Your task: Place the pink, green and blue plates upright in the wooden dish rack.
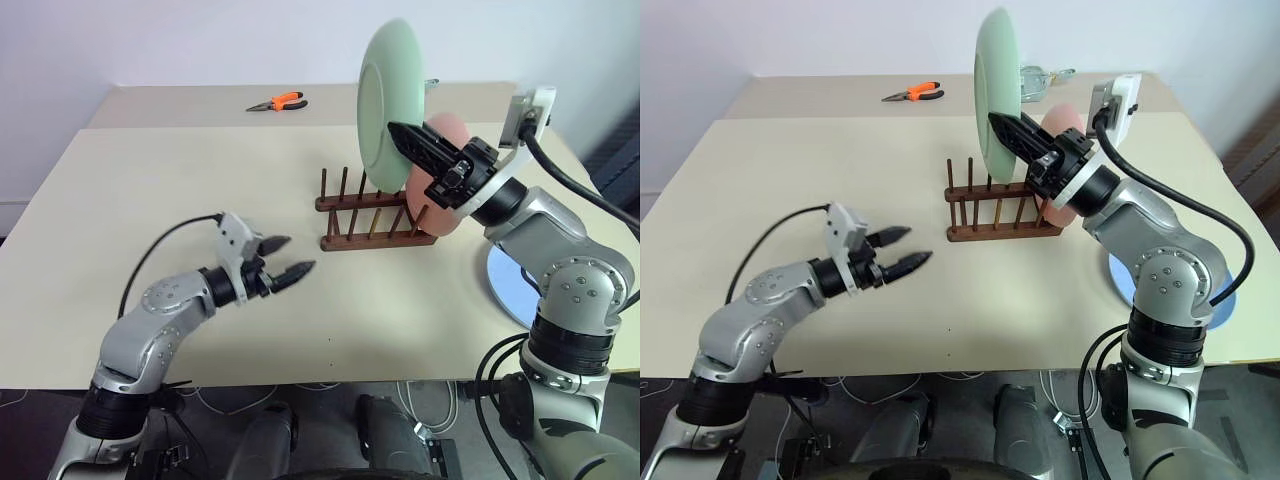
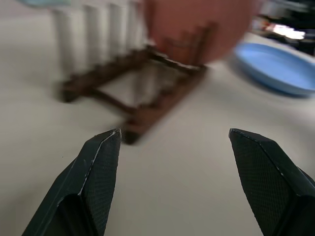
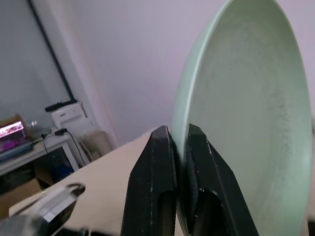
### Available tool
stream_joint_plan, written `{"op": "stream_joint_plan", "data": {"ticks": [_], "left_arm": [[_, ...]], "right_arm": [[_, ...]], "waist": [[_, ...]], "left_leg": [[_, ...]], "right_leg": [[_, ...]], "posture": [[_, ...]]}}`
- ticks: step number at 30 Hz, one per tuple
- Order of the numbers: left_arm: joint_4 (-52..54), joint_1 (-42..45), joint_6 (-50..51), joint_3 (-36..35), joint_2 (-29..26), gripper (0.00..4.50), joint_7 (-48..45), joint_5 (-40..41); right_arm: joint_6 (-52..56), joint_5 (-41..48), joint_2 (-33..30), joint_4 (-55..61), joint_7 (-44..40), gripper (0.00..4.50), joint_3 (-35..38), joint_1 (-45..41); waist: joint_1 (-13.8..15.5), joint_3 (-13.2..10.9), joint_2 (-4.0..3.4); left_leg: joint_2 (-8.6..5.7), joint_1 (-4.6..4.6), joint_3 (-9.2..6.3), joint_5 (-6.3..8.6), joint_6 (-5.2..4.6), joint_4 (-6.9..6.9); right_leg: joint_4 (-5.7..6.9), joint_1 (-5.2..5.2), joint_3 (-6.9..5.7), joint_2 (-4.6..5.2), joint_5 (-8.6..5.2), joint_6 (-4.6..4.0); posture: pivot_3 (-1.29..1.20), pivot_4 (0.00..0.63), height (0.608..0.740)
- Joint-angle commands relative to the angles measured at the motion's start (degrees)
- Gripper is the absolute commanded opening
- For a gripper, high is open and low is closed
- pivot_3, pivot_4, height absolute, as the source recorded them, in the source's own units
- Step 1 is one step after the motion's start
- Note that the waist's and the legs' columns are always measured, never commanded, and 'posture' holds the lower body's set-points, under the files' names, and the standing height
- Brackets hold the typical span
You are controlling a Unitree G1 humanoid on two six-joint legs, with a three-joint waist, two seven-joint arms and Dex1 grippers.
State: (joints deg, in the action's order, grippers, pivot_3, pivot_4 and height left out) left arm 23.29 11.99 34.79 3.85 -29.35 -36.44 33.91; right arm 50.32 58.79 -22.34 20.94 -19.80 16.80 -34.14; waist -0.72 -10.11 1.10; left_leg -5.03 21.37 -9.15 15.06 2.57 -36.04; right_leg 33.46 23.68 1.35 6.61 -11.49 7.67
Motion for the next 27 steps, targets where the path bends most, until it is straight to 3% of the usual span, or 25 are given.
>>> {"op": "stream_joint_plan", "data": {"ticks": [1,23,27], "left_arm": [[3.55,0.48,0.63,-0.74,0.61,3.59,-0.64,2.08],[5.33,1.16,2.37,-0.32,2.14,3.59,-0.12,3.23],[5.05,1.52,2.38,-0.32,2.20,3.65,-0.22,3.30]], "right_arm": [[-0.30,3.29,0.73,-0.18,2.67,0.00,1.78,-0.76],[-1.94,-0.46,-0.73,-5.59,4.34,0.00,0.52,0.83],[-4.73,-6.01,-3.56,-4.01,1.83,1.46,-1.97,0.65]], "waist": [[0.05,0.02,-0.03],[0.08,0.01,-0.06],[0.09,0.00,-0.08]], "left_leg": [[0.00,0.00,0.00,0.00,0.00,0.00],[-0.01,0.00,0.03,0.00,-0.01,-0.02],[-0.01,0.01,0.04,0.00,-0.01,-0.03]], "right_leg": [[0.00,-0.01,0.00,0.00,0.00,0.00],[-0.01,-0.02,0.00,0.01,0.06,0.13],[-0.02,-0.02,0.00,0.01,0.04,0.10]], "posture": [[0.00,0.150,0.740],[0.00,0.150,0.740],[0.00,0.150,0.740]]}}
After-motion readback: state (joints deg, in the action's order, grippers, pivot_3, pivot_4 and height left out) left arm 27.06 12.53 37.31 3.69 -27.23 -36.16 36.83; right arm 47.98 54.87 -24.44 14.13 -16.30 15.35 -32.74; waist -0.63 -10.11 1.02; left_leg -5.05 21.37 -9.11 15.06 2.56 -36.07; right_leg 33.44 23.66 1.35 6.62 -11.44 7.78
